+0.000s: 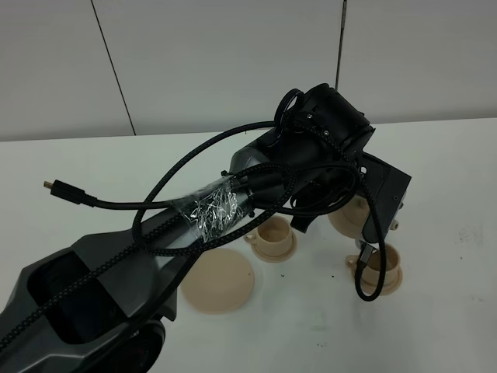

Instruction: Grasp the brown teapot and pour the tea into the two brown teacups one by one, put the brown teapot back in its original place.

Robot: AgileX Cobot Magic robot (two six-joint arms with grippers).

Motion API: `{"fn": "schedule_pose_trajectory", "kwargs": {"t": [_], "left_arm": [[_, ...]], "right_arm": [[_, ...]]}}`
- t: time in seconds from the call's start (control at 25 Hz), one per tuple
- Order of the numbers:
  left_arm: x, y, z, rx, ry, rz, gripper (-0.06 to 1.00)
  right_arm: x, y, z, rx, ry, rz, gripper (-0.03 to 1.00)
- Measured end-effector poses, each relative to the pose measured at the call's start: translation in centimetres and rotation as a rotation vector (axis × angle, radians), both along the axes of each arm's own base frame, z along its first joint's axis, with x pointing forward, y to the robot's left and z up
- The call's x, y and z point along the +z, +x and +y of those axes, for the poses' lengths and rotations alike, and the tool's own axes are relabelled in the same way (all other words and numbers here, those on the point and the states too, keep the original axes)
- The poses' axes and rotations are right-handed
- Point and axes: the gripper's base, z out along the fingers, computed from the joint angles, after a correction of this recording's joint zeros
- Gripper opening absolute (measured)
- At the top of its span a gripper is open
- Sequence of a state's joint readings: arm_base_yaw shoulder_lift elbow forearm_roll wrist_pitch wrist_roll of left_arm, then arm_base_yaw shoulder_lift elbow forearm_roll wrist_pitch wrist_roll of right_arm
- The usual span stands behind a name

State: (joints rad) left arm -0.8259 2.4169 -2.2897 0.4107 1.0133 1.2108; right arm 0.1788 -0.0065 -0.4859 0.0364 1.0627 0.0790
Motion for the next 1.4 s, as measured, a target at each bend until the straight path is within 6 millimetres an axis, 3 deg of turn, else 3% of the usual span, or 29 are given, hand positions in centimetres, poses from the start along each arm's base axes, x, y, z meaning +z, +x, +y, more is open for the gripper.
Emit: {"fn": "schedule_pose_trajectory", "kwargs": {"t": [1.4], "left_arm": [[0.35, -0.01, -0.30, -0.148, 0.125, -0.076, 0.17]], "right_arm": [[0.00, 0.00, 0.00, 0.000, 0.000, 0.000, 0.24]]}}
